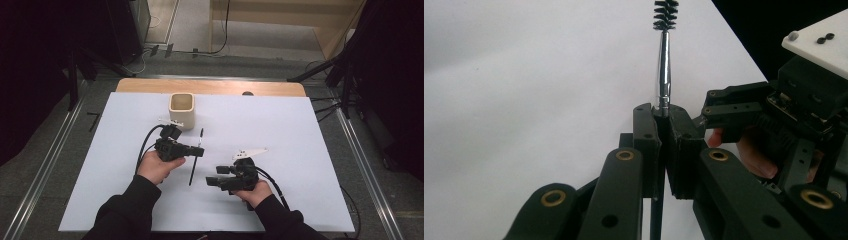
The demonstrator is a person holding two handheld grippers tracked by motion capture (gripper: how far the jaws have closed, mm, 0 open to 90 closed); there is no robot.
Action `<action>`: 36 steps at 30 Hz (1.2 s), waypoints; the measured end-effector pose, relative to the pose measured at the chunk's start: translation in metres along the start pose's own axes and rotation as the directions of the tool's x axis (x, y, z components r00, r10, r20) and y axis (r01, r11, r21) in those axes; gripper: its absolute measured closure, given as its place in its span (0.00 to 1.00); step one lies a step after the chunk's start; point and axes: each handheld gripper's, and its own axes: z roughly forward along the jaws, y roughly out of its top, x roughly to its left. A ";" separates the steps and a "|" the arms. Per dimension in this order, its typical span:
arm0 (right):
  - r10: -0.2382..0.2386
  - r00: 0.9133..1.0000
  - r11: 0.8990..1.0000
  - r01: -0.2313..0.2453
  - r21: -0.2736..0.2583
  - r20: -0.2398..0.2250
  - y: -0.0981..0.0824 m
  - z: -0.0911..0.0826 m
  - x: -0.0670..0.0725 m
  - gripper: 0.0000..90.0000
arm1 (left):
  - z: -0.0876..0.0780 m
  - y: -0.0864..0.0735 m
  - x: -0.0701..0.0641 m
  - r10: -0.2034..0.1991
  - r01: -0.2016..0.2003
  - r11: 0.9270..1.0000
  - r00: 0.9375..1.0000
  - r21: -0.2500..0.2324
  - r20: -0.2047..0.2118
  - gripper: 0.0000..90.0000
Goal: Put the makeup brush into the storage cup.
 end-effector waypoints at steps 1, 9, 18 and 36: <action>-0.016 1.000 1.000 0.016 0.005 0.009 0.000 -0.001 0.000 0.33 | 0.000 0.000 0.000 0.000 0.000 1.000 1.000 0.000 -0.003 0.95; -0.152 0.985 0.987 0.147 0.067 0.086 0.002 -0.003 0.006 0.31 | 0.000 0.000 0.001 -0.009 0.009 1.000 1.000 0.011 0.006 0.95; -0.225 0.968 0.972 0.214 0.099 0.112 0.004 -0.013 0.006 0.30 | -0.001 -0.001 0.002 -0.022 0.022 1.000 1.000 0.004 0.013 0.95; -0.249 0.955 0.967 0.236 0.093 0.162 0.003 -0.048 -0.010 0.30 | -0.003 -0.001 0.003 -0.027 0.027 1.000 1.000 0.003 0.011 0.95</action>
